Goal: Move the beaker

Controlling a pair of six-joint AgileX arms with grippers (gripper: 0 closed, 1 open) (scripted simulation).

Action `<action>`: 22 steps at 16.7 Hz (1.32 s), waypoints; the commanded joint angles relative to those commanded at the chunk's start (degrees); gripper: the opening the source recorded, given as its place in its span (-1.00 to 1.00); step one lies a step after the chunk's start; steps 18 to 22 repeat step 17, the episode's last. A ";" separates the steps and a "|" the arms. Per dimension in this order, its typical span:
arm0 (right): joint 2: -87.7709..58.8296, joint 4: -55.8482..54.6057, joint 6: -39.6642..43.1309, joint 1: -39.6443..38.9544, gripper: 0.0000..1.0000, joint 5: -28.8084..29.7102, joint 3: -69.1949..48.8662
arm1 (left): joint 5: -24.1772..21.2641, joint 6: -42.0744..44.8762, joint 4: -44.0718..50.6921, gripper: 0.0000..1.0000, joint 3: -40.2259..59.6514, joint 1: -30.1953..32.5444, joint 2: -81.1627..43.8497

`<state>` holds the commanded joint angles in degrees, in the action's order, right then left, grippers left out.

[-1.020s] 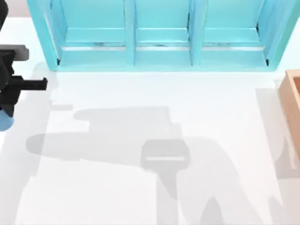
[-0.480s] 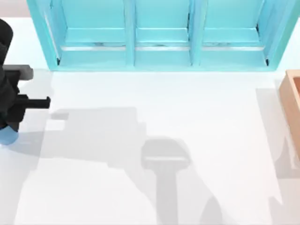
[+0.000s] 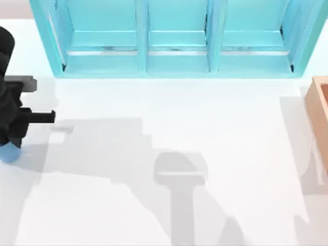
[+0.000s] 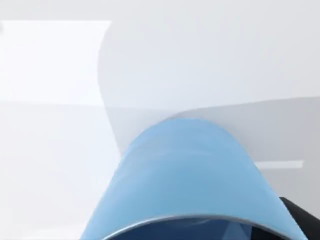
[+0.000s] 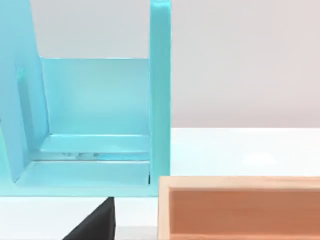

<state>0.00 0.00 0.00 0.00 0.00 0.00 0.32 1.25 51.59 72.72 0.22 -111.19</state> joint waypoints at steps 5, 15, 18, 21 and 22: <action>0.00 0.00 0.00 0.00 1.00 0.00 0.00 | 0.00 0.00 0.00 0.06 0.00 0.00 0.00; 0.00 0.00 0.00 0.00 1.00 0.00 0.00 | 0.00 0.00 0.00 1.00 0.00 0.00 0.00; 0.00 0.00 0.00 0.00 1.00 0.00 0.00 | 0.00 0.00 0.00 1.00 0.00 0.00 0.00; 0.00 0.00 0.00 0.00 1.00 0.00 0.00 | 0.00 0.00 0.00 1.00 0.00 0.00 0.00; 0.00 0.00 0.00 0.00 1.00 0.00 0.00 | 0.00 0.00 0.00 1.00 0.00 0.00 0.00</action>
